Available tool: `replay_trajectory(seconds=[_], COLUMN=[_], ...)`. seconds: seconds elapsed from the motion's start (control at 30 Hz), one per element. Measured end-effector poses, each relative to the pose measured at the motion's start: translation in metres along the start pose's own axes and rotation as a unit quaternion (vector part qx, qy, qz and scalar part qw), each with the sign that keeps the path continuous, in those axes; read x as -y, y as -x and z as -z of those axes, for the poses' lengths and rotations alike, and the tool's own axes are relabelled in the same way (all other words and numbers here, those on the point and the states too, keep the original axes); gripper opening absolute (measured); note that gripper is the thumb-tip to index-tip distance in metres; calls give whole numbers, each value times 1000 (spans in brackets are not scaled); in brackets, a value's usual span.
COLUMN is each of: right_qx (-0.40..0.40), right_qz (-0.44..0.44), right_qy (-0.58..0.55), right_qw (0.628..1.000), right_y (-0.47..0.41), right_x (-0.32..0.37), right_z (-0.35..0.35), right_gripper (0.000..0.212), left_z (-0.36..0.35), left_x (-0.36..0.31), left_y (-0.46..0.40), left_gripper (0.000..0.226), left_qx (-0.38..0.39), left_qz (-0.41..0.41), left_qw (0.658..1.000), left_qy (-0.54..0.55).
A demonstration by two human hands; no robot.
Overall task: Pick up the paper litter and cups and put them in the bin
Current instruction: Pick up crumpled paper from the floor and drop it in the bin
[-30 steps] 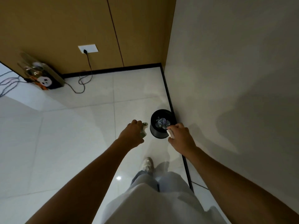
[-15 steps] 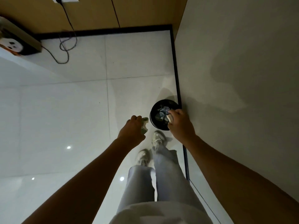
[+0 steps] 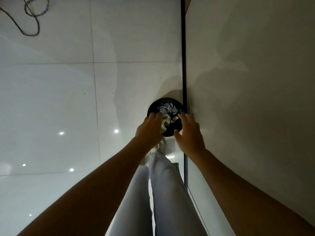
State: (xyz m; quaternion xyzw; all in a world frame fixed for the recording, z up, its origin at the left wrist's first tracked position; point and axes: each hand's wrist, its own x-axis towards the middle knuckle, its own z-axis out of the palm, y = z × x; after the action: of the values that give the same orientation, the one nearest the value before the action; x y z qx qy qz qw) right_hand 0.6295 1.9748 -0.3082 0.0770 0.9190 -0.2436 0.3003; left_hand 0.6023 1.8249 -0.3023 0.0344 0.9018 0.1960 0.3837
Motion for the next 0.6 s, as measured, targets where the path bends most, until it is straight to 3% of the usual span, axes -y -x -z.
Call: replay_trajectory(seconds=[0.17,0.37,0.6], right_qx=[-18,4,71], right_qz=[4,29,169], right_qy=[1,33,136], right_qw=[1000,999,974], right_y=[-12,-13,14], right_x=[-2,9,91], right_z=[11,22,34], right_gripper=[59,58,51], left_z=[-11,0,43], left_x=[-21,-12,15], left_y=[-34,-7,88], left_gripper=[97,53,45], left_qx=[57,-30,-114], left_qz=[31,21,76], left_qw=[998,999,991], left_qy=[-15,-11,-2])
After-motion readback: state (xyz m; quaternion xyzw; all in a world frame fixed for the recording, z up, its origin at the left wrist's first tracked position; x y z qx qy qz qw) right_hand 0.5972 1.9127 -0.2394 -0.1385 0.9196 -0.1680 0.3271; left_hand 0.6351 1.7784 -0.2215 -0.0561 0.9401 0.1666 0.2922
